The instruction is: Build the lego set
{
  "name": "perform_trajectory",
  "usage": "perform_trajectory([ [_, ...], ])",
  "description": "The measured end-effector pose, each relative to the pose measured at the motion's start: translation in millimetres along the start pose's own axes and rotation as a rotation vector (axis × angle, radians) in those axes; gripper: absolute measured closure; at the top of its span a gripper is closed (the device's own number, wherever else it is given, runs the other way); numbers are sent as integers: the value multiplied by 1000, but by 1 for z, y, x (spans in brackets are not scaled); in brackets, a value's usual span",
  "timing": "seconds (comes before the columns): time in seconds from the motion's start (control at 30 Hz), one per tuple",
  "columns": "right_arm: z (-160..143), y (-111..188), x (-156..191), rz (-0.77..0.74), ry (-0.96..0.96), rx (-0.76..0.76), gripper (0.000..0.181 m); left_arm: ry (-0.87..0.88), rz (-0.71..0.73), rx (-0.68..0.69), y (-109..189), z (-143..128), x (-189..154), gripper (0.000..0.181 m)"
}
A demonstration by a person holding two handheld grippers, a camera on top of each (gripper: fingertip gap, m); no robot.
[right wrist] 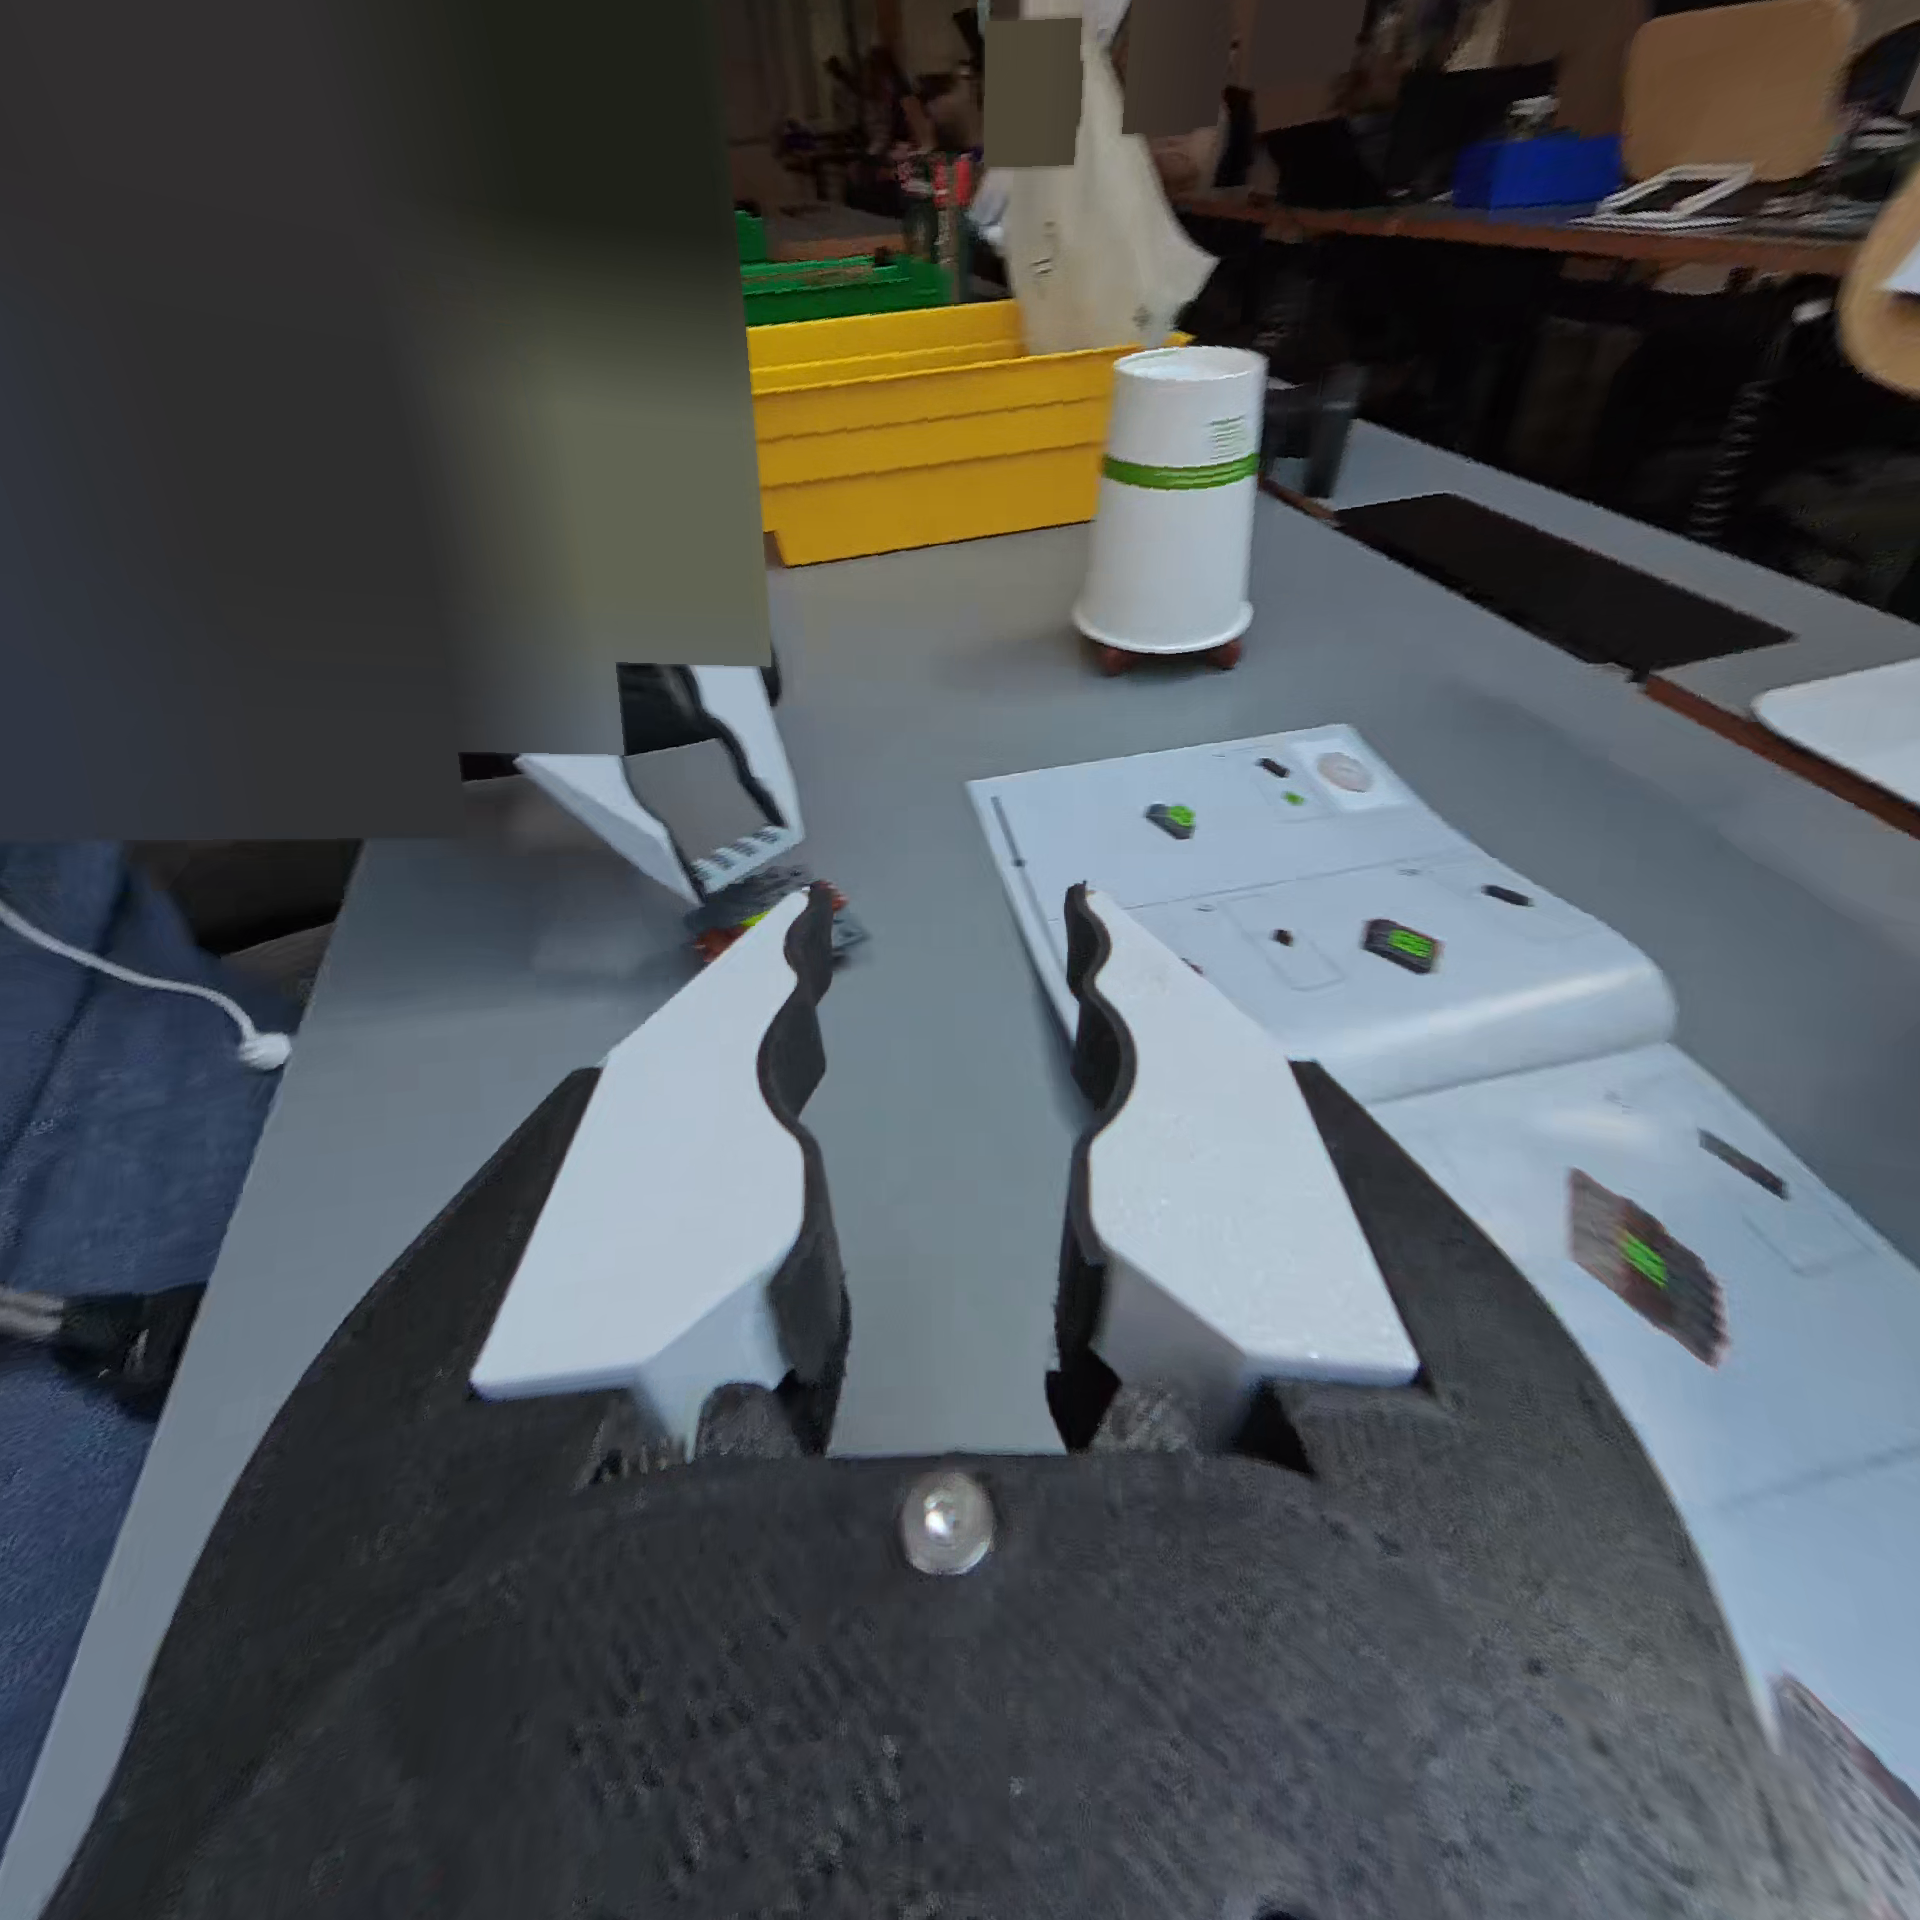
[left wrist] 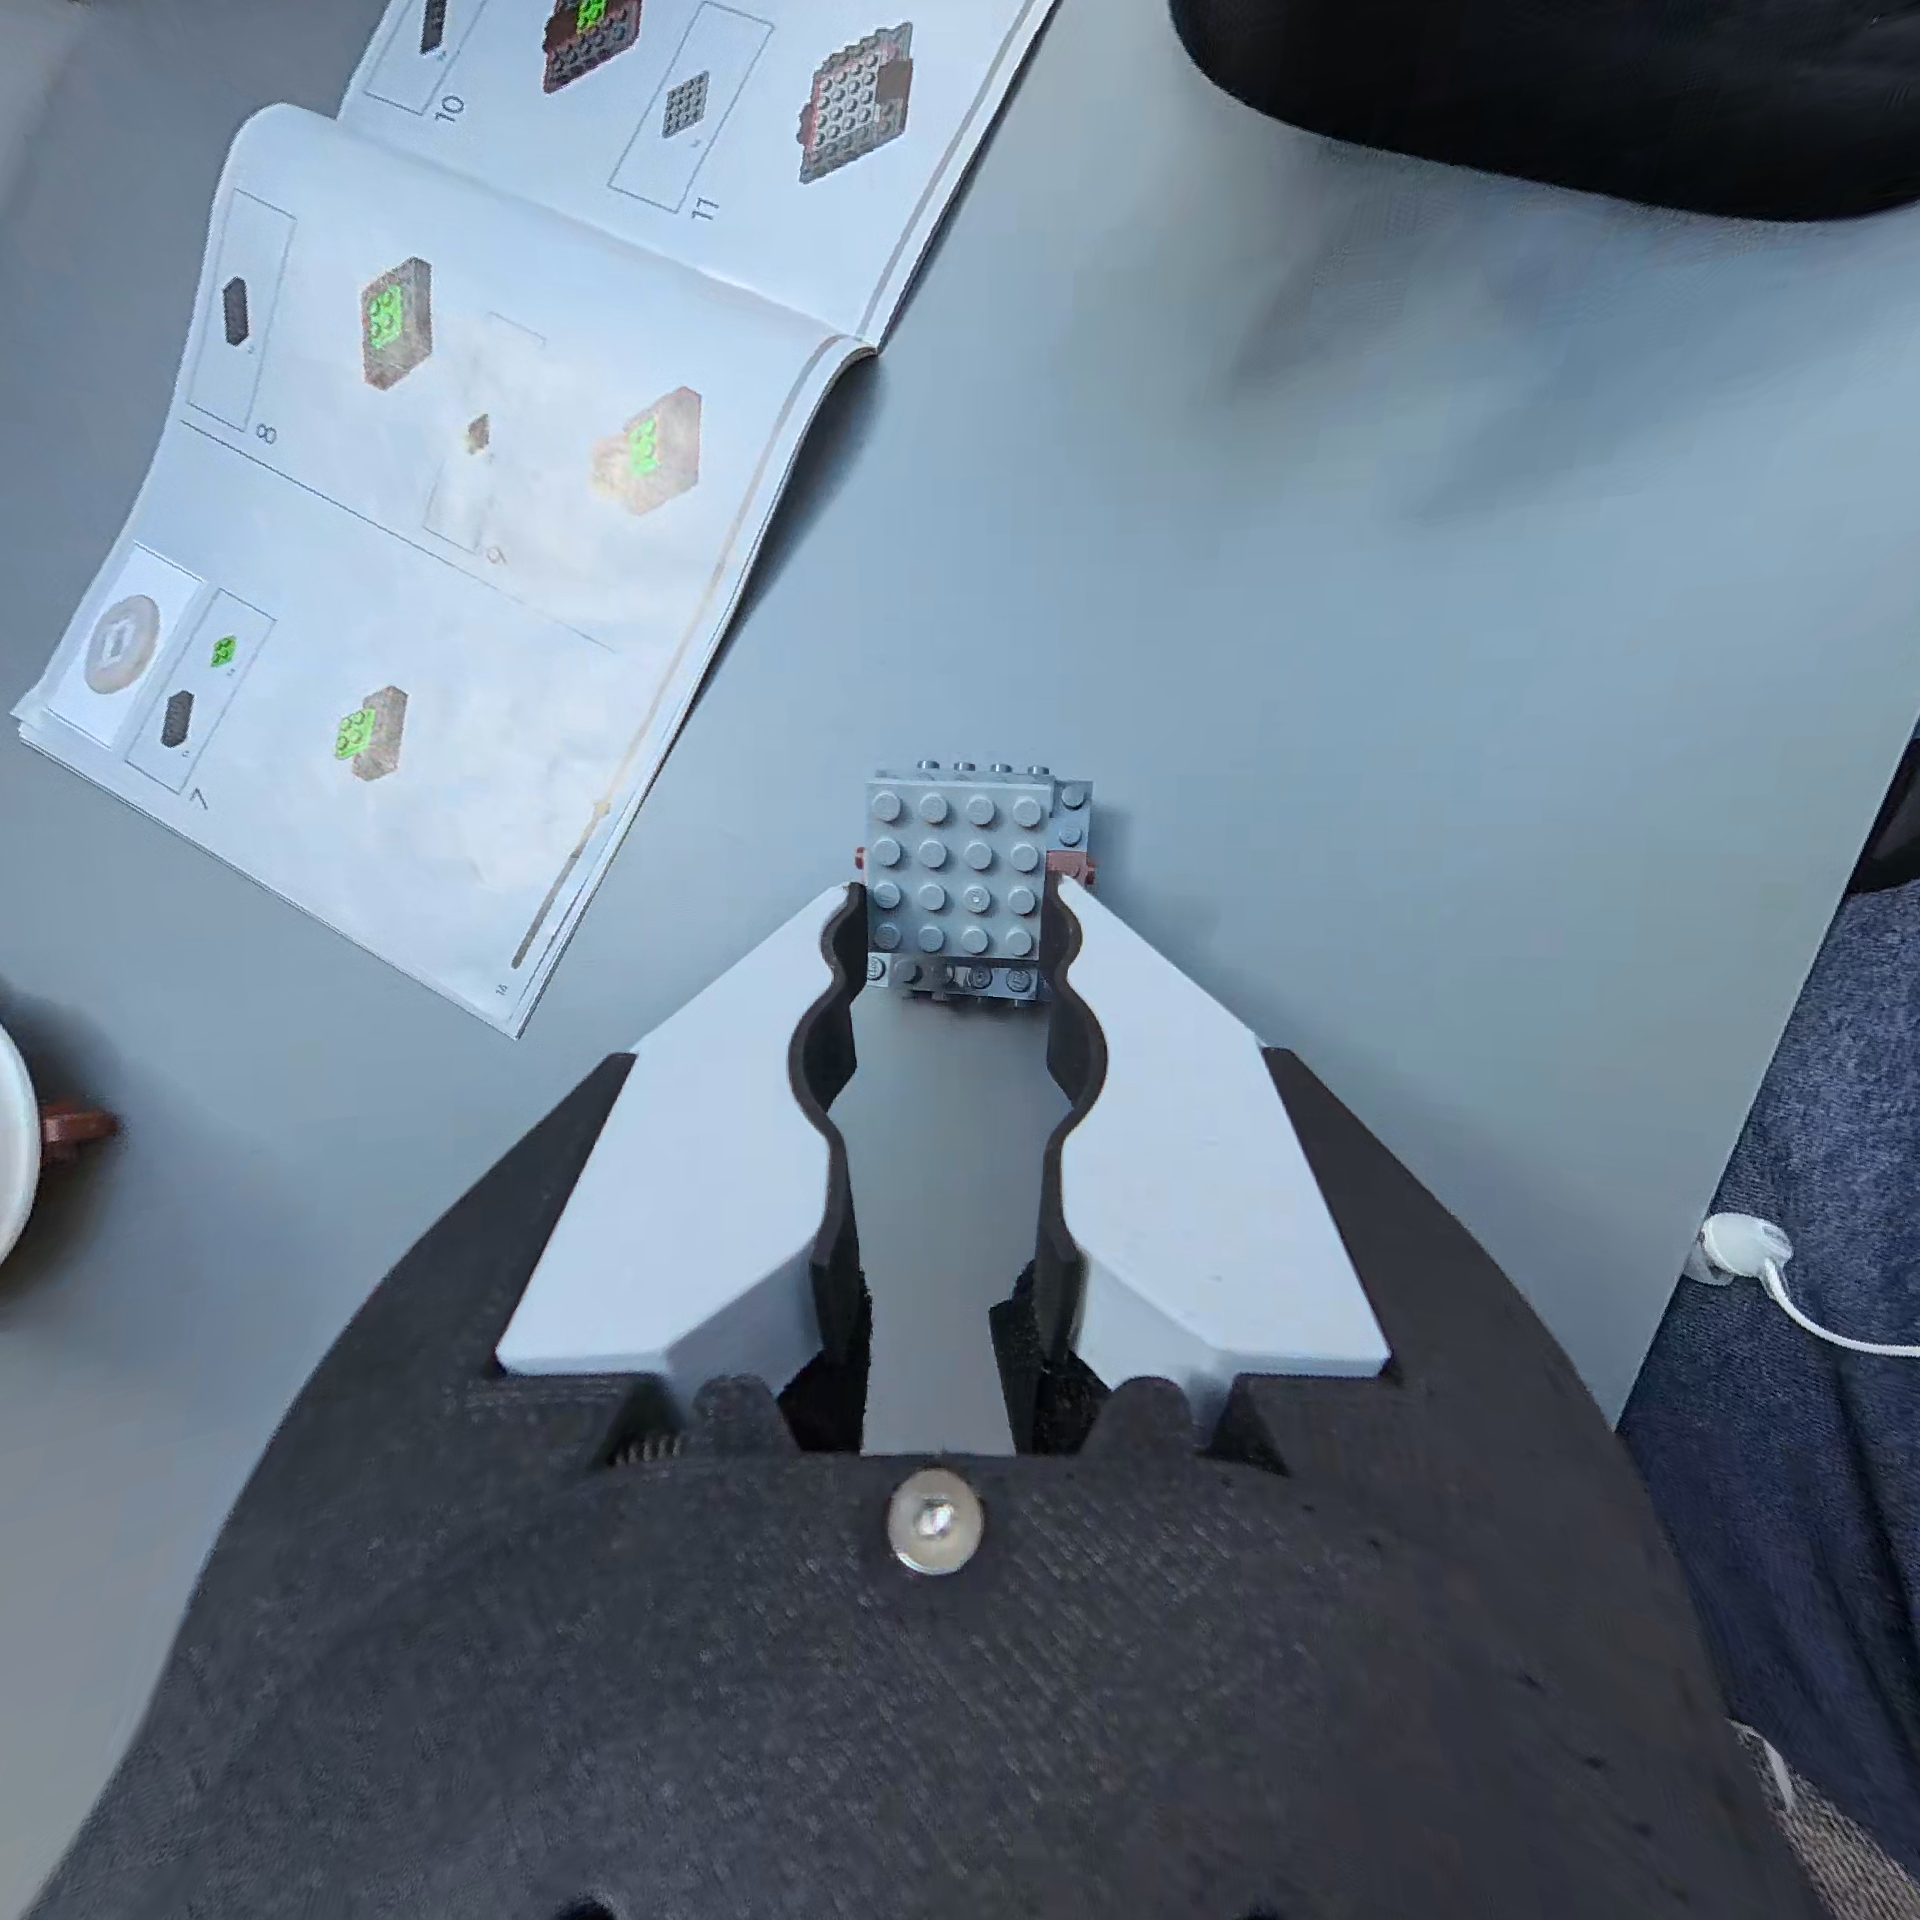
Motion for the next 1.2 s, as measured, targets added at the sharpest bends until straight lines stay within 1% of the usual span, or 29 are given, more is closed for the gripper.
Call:
perform_trajectory([
  [0.03,-6,-12,25,81,36,36,133,-9,-18,-3,1,1,-3,150],
  [0.1,-24,-35,58,156,155,156,129,-27,-49,15,1,-2,-6,150],
  [0.17,-35,-52,76,191,265,245,129,-61,-72,48,0,-5,-10,150],
  [0.2,-36,-58,80,208,281,262,130,-86,-88,64,0,-6,-12,150],
  [0.33,-38,-75,87,295,188,321,132,-172,-89,116,0,-7,-15,150],
  [0.37,-41,-77,86,300,176,355,135,-181,-92,118,1,-5,-15,150],
  [0.43,-42,-82,83,284,188,364,136,-193,-108,106,4,0,-18,150],
  [0.5,-40,-82,86,311,167,352,143,-197,-128,90,7,5,-21,150],
  [0.57,-41,-81,85,301,170,354,149,-209,-128,97,8,5,-22,150],
  [0.67,-43,-78,87,309,163,370,149,-220,-141,101,8,6,-26,150],
  [0.77,-43,-76,85,294,169,345,150,-209,-138,82,7,8,-26,150],
  [0.8,-43,-75,82,277,170,339,150,-184,-121,65,7,8,-23,146],
  [0.83,-43,-73,76,247,173,333,149,-148,-90,49,8,7,-16,127],
  [0.87,-42,-70,68,206,176,323,149,-104,-63,31,9,3,-8,113],
  [0.93,-40,-64,51,126,136,291,149,14,-68,-41,9,-4,-1,100],
  [1.0,-38,-59,39,91,51,244,150,118,-107,-106,6,-12,-1,100],
  [1.03,-36,-57,35,85,12,221,150,137,-100,-118,3,-16,0,99],
  [1.13,-38,-58,34,97,-25,217,150,98,-47,-119,-6,-23,2,101],
  [1.2,-43,-60,35,97,-18,235,149,53,-51,-128,-11,-21,-2,102],
])
Point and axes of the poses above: each gripper's, where its closed fingertips meet, y back along the fingers, z out of its top, x = y × z across the jaws, the point moved 1 cm from there along y, back along the fingers, and after that the axes turned 3 degrees about -x, right-handed, at the moved point
